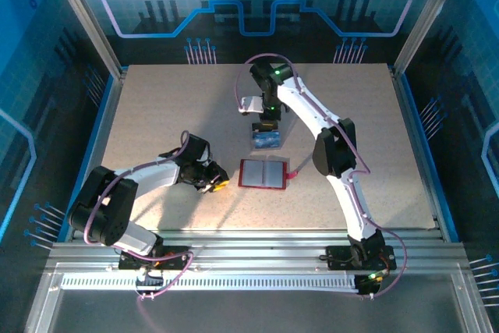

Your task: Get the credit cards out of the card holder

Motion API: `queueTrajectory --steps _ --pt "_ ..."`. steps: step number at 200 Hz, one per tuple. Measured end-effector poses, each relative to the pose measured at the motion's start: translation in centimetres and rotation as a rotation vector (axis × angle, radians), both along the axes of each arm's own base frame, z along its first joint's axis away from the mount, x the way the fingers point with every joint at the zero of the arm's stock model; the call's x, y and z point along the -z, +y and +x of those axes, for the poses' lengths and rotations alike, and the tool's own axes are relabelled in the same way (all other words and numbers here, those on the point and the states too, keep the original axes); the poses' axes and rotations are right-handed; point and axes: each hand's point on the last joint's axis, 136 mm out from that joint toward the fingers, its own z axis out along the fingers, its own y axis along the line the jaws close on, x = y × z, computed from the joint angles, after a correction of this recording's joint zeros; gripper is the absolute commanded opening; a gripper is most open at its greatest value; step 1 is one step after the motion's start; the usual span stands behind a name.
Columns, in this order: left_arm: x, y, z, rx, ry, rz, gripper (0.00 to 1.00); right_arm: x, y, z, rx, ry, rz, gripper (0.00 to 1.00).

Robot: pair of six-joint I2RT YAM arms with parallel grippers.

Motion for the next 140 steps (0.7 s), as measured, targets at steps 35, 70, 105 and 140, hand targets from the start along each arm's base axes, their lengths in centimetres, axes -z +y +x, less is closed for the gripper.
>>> queueTrajectory --steps 35,70,105,140 --pt "-0.1 -0.1 0.1 0.0 -0.006 -0.003 0.21 -0.9 0.3 -1.2 0.091 0.0 0.088 0.24" --pt "-1.0 -0.5 1.3 0.0 -0.04 -0.016 0.22 -3.2 0.5 -2.9 0.201 -0.022 0.214 0.24" --pt "-1.1 -1.5 3.1 0.005 -0.063 -0.042 0.22 -4.6 0.1 -5.0 0.333 -0.027 0.329 0.24" --pt "-0.9 -2.3 4.3 0.012 -0.058 -0.064 0.22 -4.4 -0.3 -7.4 0.488 -0.012 0.409 0.27"
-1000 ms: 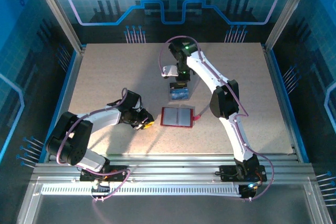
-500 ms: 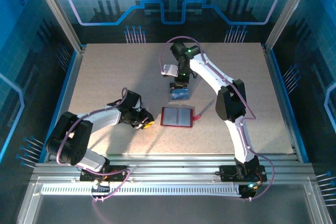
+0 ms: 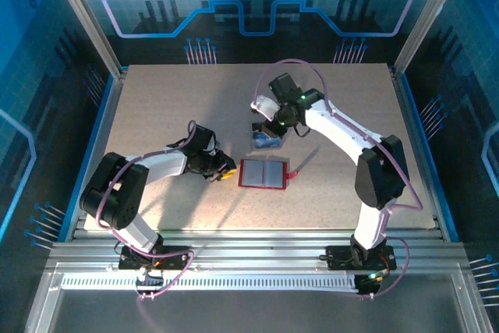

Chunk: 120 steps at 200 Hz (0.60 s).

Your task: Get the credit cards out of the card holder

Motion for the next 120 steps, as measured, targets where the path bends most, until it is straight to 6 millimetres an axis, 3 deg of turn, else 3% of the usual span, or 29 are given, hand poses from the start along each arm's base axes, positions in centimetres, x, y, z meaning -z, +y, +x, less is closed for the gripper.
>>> queueTrajectory --steps 11,60,120 --pt "-0.2 -0.2 0.3 0.004 -0.003 -0.008 0.21 0.2 -0.1 -0.7 0.052 0.015 0.03 0.31" --pt "-0.7 -1.7 1.7 0.031 -0.02 -0.038 0.2 2.2 -0.5 -3.4 0.273 0.123 0.168 0.2" --pt "0.9 -2.6 1.1 0.06 0.029 -0.034 0.15 4.4 0.6 -5.5 0.523 0.349 0.361 0.14"
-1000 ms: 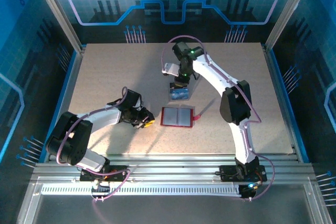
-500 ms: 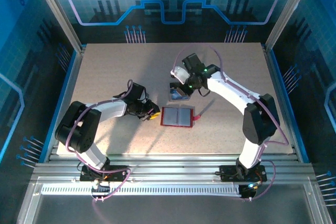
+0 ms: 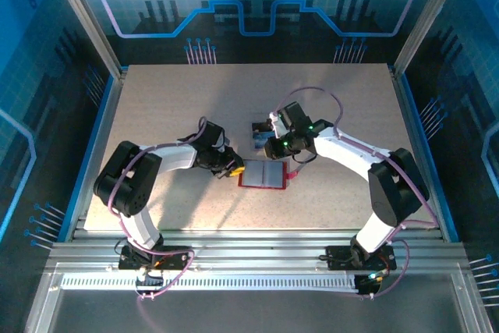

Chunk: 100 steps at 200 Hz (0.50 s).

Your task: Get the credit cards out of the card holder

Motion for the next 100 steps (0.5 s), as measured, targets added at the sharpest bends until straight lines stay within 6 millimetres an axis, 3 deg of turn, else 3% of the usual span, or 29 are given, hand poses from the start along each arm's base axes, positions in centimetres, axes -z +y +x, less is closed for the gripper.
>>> queueTrajectory --steps 100 --pt "0.3 0.0 -0.1 0.0 0.009 0.004 0.1 3.7 4.0 -2.4 0.104 0.335 0.279 0.15"
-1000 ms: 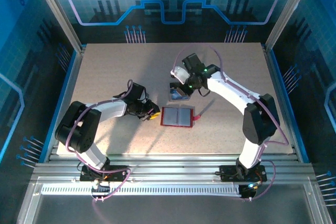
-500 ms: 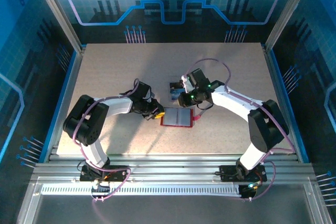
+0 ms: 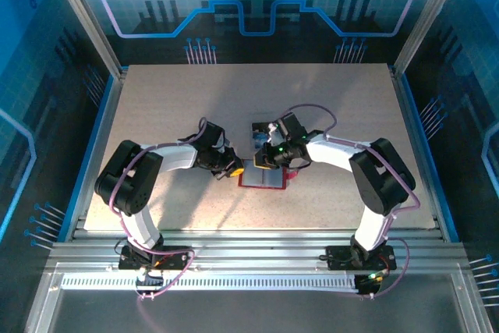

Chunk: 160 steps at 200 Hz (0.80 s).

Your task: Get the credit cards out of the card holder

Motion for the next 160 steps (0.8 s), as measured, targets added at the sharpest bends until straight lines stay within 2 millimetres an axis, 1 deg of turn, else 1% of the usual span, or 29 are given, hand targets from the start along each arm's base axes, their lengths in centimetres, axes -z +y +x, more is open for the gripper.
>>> queueTrajectory --steps 28,52,117,160 --pt "0.1 0.0 -0.1 0.0 0.002 0.001 0.1 0.1 0.6 0.0 0.003 0.027 0.035 0.16" --pt "0.1 0.0 -0.1 0.0 0.003 0.001 0.1 0.7 0.8 -0.1 0.002 0.056 0.044 0.16" --pt "0.3 0.2 -0.5 0.002 0.022 0.01 0.1 2.0 0.6 -0.9 -0.005 0.103 0.016 0.24" --pt "0.4 0.3 -0.6 0.007 0.025 0.014 0.1 2.8 0.2 -1.6 -0.014 0.128 -0.015 0.27"
